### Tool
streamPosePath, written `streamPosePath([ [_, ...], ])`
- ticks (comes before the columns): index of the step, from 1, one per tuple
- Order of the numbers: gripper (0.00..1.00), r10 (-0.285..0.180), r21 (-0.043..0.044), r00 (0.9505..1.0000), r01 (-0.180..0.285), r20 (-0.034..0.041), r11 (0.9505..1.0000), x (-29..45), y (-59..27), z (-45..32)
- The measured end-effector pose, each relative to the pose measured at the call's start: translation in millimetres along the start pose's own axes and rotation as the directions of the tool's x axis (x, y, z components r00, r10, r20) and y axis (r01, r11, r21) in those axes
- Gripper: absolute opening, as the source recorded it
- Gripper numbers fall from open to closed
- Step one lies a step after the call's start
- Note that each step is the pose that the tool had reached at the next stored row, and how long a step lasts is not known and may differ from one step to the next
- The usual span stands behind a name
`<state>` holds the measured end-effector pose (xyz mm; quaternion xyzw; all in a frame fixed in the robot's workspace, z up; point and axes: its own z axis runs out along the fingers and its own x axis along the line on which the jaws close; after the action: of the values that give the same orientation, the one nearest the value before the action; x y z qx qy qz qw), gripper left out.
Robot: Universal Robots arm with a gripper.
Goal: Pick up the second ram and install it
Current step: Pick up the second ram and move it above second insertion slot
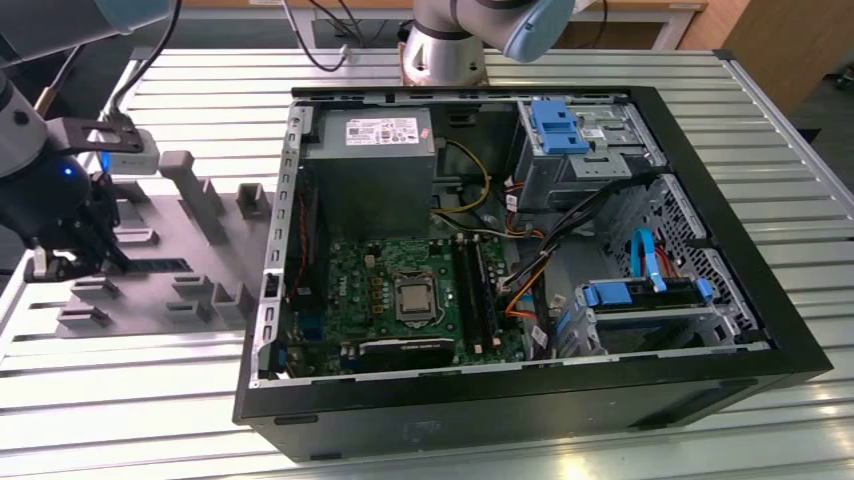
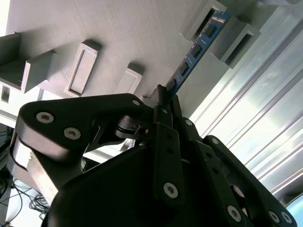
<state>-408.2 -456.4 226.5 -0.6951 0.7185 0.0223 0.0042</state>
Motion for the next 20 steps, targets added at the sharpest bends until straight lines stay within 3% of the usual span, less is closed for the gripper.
streamPosePath([
  [20,0.14,0.0,0.0001,1.0,0.0,0.0001,1.0,-2.1,0.2,-6.7],
])
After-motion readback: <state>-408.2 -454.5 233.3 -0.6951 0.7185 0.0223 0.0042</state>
